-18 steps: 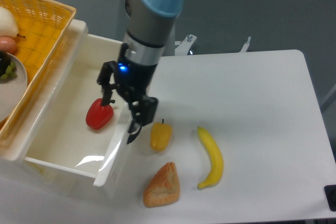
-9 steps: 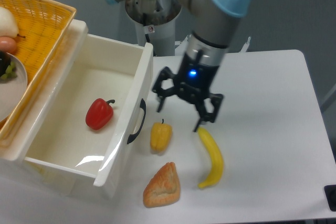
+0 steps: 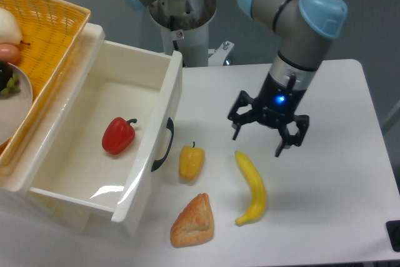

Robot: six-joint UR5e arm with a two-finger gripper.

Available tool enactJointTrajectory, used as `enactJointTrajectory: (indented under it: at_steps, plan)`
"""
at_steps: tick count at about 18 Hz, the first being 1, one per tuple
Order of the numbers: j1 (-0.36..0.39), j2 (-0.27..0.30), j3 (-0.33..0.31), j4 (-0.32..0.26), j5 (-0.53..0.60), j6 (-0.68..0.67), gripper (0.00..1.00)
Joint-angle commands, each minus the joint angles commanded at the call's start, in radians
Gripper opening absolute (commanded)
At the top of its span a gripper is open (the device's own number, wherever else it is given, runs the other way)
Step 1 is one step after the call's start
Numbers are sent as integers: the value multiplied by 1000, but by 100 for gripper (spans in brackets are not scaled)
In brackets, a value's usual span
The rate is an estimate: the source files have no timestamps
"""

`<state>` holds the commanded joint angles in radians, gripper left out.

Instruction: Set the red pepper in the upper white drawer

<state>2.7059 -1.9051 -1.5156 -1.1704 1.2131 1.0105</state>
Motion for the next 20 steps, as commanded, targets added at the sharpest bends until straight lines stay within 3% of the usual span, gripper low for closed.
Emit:
enactJointTrajectory:
  at_steps: [3, 7, 13, 20]
  plan:
    - [-2, -21, -8, 0, 95, 164, 100]
    - [9, -81, -17, 2, 252, 250, 100]
    - [38, -152, -9, 24, 305, 569, 100]
    - [38, -193, -2, 40, 402, 591, 100]
